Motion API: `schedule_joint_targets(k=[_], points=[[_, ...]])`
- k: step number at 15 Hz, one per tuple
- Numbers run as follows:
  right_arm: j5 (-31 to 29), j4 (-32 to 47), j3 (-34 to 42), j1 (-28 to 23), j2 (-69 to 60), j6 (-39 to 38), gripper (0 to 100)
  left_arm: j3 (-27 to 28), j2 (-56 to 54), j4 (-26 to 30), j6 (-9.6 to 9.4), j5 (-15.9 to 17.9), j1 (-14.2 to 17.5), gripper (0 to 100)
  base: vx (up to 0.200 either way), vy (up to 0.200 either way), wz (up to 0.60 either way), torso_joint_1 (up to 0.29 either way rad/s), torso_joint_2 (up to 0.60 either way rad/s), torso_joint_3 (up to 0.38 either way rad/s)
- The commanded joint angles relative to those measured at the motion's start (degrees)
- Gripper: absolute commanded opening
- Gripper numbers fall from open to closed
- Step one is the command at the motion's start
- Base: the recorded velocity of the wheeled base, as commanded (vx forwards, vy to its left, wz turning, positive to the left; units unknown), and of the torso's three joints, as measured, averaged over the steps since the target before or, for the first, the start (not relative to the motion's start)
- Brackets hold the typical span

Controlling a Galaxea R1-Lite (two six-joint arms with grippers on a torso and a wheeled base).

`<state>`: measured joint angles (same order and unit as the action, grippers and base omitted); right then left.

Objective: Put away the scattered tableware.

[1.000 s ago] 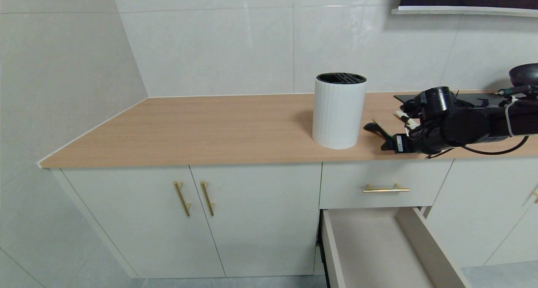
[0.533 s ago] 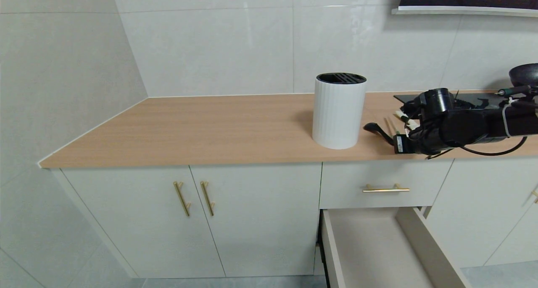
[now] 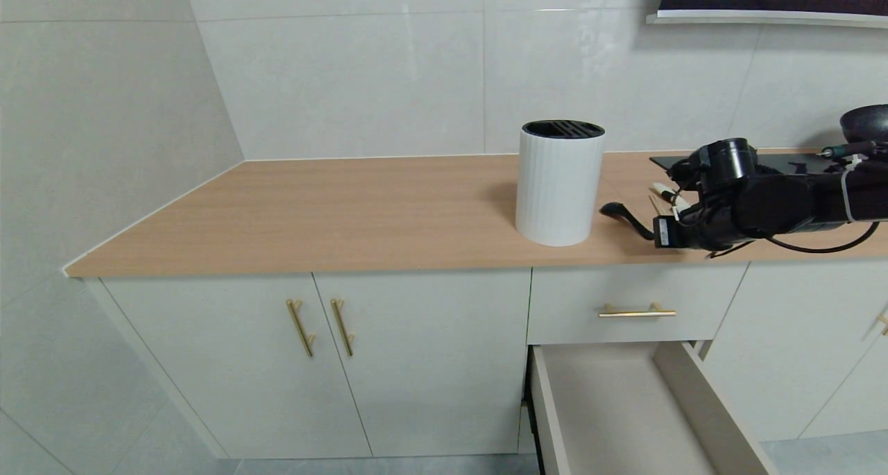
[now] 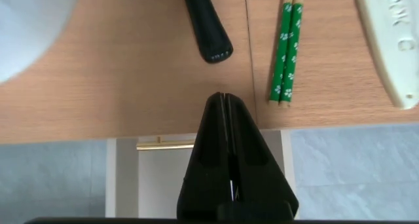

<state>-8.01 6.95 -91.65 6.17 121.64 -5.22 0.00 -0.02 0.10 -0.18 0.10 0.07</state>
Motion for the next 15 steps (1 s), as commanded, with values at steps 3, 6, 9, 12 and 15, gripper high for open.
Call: schedule_joint_targets(k=[3, 6, 9, 12, 15], points=[[-0.1, -1.6, -0.4, -0.9, -1.4, -1.6, 0, 0.0, 0.0, 0.0, 0.01, 0.0, 0.0, 100, 0.000, 0.000, 0.00, 0.000, 0.00, 0.000], [-0.2, -2.1, -0.9, -1.9, -1.2, -1.6, 100, 0.0, 0.0, 0.0, 0.01, 0.0, 0.0, 100, 0.000, 0.000, 0.00, 0.000, 0.00, 0.000], [-2.6, -2.2, -4.2, -2.1, 2.1, -1.6, 100, 0.0, 0.0, 0.0, 0.01, 0.0, 0.0, 100, 0.000, 0.000, 0.00, 0.000, 0.00, 0.000], [-4.4, -2.2, -5.5, -2.8, 4.0, -1.6, 100, 0.0, 0.0, 0.0, 0.01, 0.0, 0.0, 100, 0.000, 0.000, 0.00, 0.000, 0.00, 0.000], [-4.7, -2.2, -5.7, -3.3, 4.4, -1.6, 100, 0.0, 0.0, 0.0, 0.01, 0.0, 0.0, 100, 0.000, 0.000, 0.00, 0.000, 0.00, 0.000]])
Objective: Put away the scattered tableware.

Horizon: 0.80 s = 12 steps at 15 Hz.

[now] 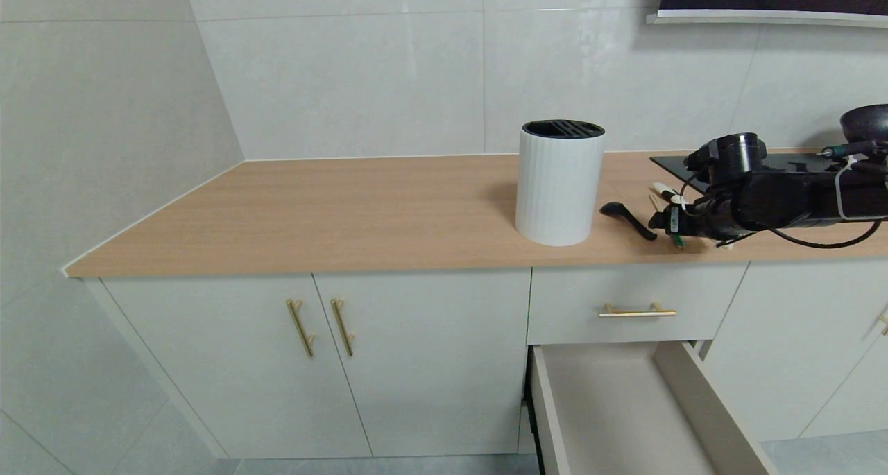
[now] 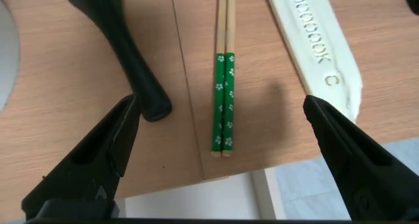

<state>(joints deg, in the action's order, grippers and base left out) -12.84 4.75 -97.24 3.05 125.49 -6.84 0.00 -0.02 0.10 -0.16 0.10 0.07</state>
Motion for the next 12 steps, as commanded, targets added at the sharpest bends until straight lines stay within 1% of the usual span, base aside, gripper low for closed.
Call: schedule_joint_targets(k=[1, 12], points=[[-0.3, 0.1, -0.2, -0.4, 0.5, 0.1, 100, 0.0, 0.0, 0.0, -0.02, 0.0, 0.0, 100, 0.000, 0.000, 0.00, 0.000, 0.00, 0.000], [-1.5, 0.3, -0.3, -1.1, 1.4, 0.4, 100, 0.0, 0.0, 0.0, -0.02, 0.0, 0.0, 100, 0.000, 0.000, 0.00, 0.000, 0.00, 0.000]])
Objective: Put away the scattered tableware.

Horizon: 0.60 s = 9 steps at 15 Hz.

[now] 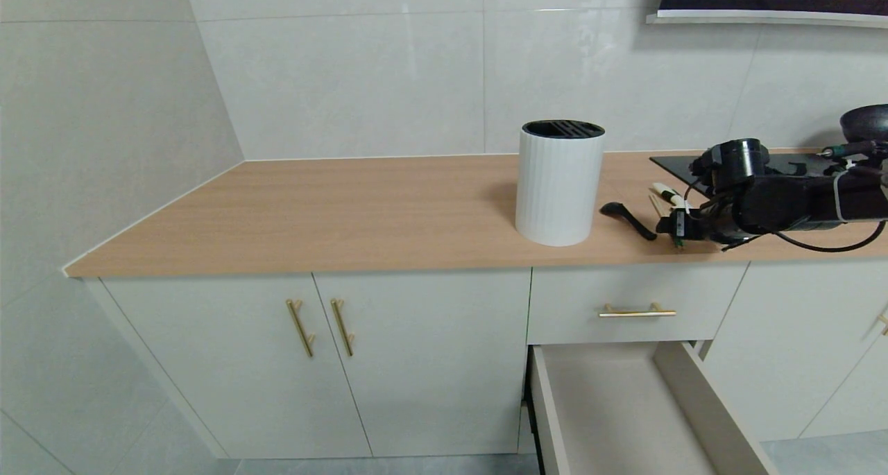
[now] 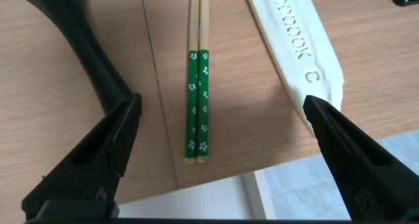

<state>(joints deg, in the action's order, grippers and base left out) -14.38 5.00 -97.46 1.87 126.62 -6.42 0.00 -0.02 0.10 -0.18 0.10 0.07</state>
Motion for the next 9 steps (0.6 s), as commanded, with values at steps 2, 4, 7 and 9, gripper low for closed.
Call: schedule_joint_targets(k=[2, 4, 7, 9], points=[[-0.3, 0.0, -0.1, 0.2, 0.6, 0.0, 100, 0.0, 0.0, 0.0, 0.01, 0.0, 0.0, 100, 0.000, 0.000, 0.00, 0.000, 0.00, 0.000], [-0.6, 0.0, -0.6, 0.2, 1.1, 0.0, 100, 0.0, 0.0, 0.0, 0.01, 0.0, 0.0, 100, 0.000, 0.000, 0.00, 0.000, 0.00, 0.000], [-0.6, 0.0, -0.6, 0.2, 1.3, 0.0, 100, 0.0, 0.0, 0.0, 0.01, 0.0, 0.0, 100, 0.000, 0.000, 0.00, 0.000, 0.00, 0.000], [-0.6, 0.0, -0.5, 0.5, 1.3, 0.0, 100, 0.0, 0.0, 0.0, 0.01, 0.0, 0.0, 100, 0.000, 0.000, 0.00, 0.000, 0.00, 0.000]])
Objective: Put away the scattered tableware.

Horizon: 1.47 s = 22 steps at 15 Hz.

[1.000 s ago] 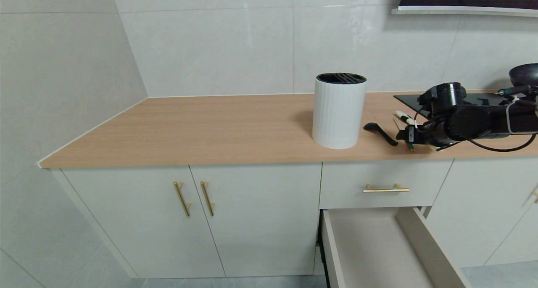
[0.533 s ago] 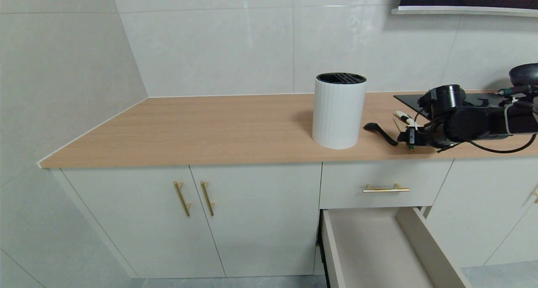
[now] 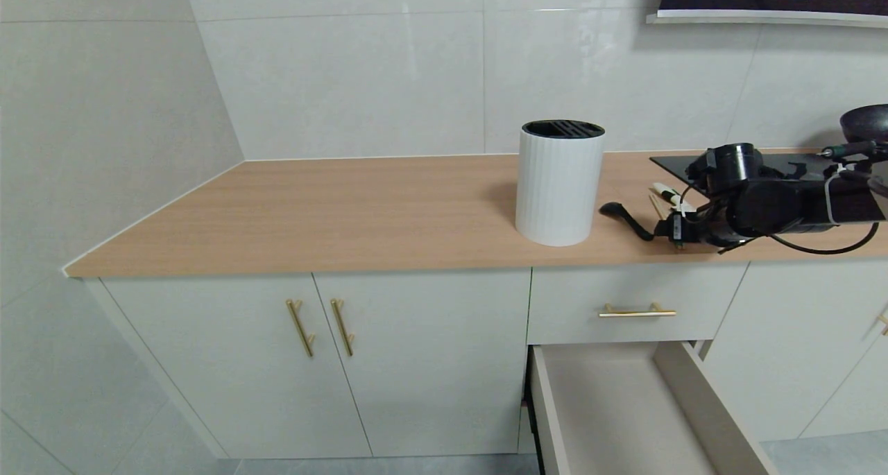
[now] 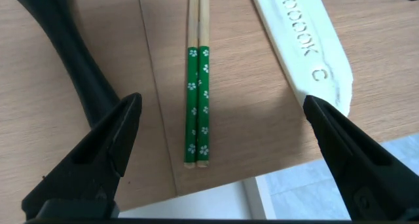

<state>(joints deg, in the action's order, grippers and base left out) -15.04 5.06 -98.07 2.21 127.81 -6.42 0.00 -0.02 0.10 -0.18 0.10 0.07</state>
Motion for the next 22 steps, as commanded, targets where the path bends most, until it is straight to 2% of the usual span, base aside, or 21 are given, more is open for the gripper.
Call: schedule_joint_targets(k=[1, 13, 14, 22], points=[[0.0, 0.0, 0.1, 0.5, 0.1, 0.0, 100, 0.0, 0.0, 0.0, 0.01, 0.0, 0.0, 100, 0.000, 0.000, 0.00, 0.000, 0.00, 0.000], [0.0, 0.0, -0.6, 0.2, 1.5, 0.0, 100, 0.0, 0.0, 0.0, 0.01, 0.0, 0.0, 100, 0.000, 0.000, 0.00, 0.000, 0.00, 0.000], [0.0, 0.0, -0.6, 0.3, 1.5, 0.0, 0, 0.0, 0.0, 0.0, 0.01, 0.0, 0.0, 100, 0.000, 0.000, 0.00, 0.000, 0.00, 0.000], [0.1, 0.1, -0.6, 0.3, 1.7, 0.0, 0, 0.0, 0.0, 0.0, 0.01, 0.0, 0.0, 100, 0.000, 0.000, 0.00, 0.000, 0.00, 0.000]])
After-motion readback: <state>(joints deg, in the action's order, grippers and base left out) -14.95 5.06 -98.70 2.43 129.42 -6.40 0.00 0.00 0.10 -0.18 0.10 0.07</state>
